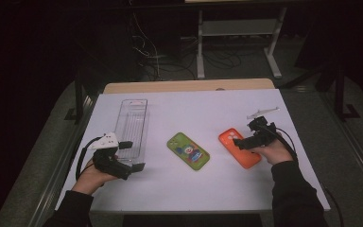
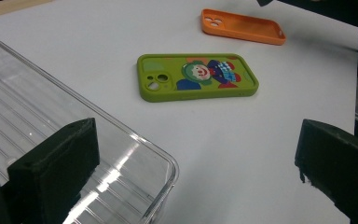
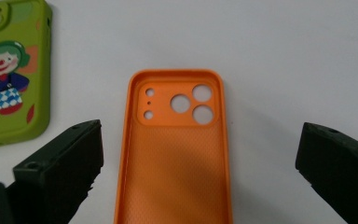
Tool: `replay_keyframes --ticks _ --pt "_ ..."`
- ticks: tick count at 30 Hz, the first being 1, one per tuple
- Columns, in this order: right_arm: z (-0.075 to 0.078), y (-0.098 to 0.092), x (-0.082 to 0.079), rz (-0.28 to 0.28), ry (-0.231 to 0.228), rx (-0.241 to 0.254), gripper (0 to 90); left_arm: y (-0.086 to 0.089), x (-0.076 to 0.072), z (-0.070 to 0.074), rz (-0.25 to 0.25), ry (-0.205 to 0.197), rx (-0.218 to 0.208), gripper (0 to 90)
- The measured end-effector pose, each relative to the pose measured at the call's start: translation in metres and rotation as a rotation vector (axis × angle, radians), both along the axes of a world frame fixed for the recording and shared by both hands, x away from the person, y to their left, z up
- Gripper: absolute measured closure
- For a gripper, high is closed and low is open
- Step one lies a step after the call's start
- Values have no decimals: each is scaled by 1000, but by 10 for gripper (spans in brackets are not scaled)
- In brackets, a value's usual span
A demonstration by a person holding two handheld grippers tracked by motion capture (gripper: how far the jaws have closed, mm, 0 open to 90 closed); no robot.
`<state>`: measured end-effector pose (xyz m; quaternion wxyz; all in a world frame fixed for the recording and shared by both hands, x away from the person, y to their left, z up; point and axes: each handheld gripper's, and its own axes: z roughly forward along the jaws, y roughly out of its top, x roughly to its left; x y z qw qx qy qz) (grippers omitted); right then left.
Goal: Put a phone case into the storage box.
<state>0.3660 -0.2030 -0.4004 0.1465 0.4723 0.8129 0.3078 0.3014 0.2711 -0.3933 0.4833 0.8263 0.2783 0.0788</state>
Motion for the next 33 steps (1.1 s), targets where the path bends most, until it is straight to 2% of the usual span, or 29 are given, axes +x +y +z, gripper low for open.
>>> replay_keyframes --ticks 1,4,10,13,16,20,33 --pt "-4 1 0 -2 20 -10 0 0 0 0 0 0 1 0" --pt "-7 2 0 3 40 -18 0 0 0 0 -2 -1 1 0" --pt "-15 4 2 19 65 -42 0 0 0 0 -1 0 3 0" --pt "-18 7 1 18 93 -50 0 -1 0 -1 -1 0 4 0" --pt "-22 9 1 30 98 -59 0 -1 0 -1 1 1 2 0" --pt "-27 12 1 29 133 -69 0 -1 0 -1 0 2 1 0" --pt "-39 18 2 51 169 -109 22 -1 0 -1 -1 3 4 0"
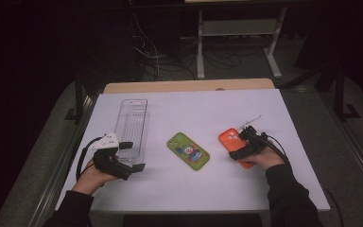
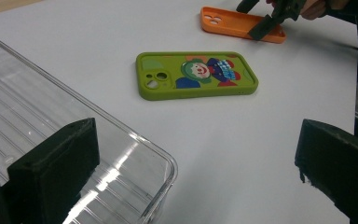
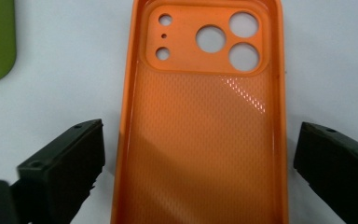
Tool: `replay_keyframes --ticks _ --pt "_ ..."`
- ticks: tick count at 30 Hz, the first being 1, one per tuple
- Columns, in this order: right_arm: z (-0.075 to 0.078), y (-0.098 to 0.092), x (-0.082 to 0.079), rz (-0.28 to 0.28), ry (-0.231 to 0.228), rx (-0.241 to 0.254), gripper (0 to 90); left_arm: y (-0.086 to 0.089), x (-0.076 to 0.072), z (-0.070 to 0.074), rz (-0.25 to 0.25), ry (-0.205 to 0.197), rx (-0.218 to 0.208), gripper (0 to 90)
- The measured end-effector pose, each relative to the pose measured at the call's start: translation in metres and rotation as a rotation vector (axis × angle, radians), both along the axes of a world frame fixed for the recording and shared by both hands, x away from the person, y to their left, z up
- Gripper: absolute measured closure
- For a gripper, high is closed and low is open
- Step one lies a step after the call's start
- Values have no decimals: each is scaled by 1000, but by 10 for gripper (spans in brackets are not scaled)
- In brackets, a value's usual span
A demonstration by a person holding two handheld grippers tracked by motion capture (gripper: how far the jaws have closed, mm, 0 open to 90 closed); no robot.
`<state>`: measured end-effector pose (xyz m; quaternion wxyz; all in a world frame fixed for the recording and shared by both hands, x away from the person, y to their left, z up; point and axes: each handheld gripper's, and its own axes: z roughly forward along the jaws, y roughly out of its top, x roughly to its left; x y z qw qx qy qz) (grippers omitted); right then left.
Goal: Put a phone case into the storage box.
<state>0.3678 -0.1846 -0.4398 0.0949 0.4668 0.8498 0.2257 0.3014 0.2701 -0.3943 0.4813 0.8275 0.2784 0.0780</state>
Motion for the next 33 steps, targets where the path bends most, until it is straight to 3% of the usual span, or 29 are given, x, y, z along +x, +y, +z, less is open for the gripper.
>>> replay_keyframes --ticks 20,33 --pt "1 2 -2 11 3 -26 139 -1 0 -1 -1 4 4 0" --pt "3 2 -1 12 7 -23 147 -1 0 0 -2 3 3 0"
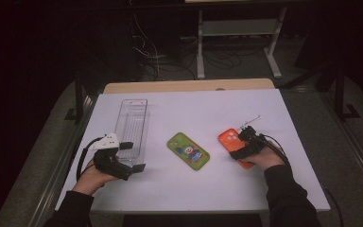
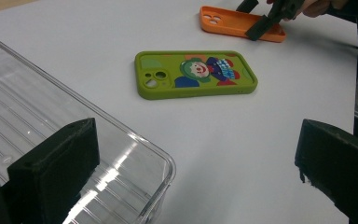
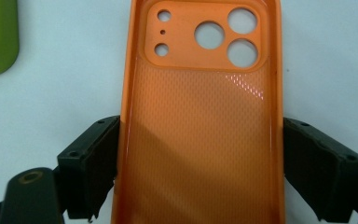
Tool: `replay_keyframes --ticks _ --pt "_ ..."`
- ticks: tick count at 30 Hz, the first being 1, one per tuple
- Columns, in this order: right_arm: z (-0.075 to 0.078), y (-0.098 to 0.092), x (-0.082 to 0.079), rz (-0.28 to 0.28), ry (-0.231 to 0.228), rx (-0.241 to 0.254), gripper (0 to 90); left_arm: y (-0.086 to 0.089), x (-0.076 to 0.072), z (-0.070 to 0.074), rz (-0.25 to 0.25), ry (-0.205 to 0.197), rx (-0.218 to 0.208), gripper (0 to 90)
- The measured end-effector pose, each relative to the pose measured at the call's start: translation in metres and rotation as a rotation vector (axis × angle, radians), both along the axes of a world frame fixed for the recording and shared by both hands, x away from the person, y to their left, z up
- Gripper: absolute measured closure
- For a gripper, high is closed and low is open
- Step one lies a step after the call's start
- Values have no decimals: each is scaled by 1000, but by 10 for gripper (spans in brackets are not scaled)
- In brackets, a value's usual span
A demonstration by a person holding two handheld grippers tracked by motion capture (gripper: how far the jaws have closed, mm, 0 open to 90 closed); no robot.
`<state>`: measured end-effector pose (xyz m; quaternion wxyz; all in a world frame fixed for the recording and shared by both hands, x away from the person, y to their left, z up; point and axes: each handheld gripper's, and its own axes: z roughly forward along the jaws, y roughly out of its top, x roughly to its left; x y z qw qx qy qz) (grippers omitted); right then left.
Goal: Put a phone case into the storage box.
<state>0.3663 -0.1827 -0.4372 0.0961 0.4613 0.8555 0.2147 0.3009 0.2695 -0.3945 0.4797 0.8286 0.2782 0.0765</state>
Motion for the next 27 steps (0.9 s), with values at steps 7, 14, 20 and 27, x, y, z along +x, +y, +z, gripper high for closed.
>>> replay_keyframes --ticks 7,14,20,27 --pt "10 -2 1 -1 -17 8 147 -2 1 2 -7 -2 1 0" --pt "25 -13 9 -24 -25 37 147 -12 3 11 -42 -2 2 0" --pt "34 -21 20 -33 -28 55 147 -25 9 25 -77 -3 -10 0" --pt "44 -23 29 -31 -43 78 147 -42 22 36 -103 -1 -5 0"
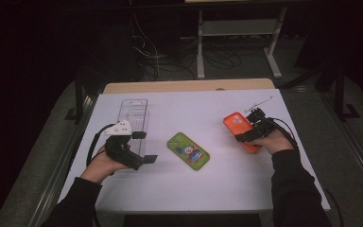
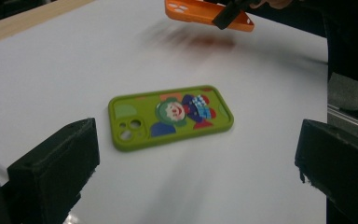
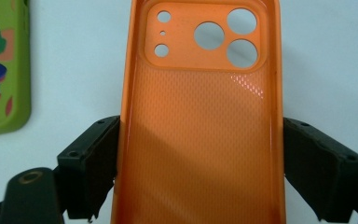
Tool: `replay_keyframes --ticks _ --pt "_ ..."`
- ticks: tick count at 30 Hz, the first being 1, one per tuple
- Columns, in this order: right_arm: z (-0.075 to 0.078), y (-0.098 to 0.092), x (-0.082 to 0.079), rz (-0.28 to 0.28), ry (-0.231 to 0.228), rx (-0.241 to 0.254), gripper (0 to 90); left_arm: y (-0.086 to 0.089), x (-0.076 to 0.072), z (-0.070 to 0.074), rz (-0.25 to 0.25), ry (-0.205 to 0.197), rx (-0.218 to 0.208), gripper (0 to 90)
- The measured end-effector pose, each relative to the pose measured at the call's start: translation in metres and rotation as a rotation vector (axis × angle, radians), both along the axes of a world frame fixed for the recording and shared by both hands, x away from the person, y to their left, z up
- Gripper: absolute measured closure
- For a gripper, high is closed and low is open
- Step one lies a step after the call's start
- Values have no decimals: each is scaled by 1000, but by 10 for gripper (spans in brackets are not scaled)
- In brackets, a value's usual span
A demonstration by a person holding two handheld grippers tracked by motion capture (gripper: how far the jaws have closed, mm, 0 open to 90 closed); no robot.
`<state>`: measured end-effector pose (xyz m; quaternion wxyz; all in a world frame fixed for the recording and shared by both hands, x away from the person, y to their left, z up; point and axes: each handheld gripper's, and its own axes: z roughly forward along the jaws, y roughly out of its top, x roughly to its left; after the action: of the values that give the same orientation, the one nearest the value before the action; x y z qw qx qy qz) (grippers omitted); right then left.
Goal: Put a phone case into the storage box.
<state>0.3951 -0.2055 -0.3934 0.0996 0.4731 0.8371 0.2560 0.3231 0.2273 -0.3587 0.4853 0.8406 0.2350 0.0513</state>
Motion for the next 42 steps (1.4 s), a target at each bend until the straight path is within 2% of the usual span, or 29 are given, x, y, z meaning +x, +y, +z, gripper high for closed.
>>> replay_keyframes --ticks 5,14,23,28,42 --pt "3 -1 1 -3 -11 8 147 -18 11 5 -29 -4 -7 0" --pt "3 -3 0 5 -15 9 147 -45 34 3 -72 15 36 0" --pt "4 -1 -1 46 -22 22 147 -67 52 0 -99 -16 73 0" --pt "7 5 -5 80 -13 48 147 -70 52 -2 -114 -10 80 0" --pt "18 32 -18 268 -53 27 147 -84 40 -3 -191 -33 144 0"
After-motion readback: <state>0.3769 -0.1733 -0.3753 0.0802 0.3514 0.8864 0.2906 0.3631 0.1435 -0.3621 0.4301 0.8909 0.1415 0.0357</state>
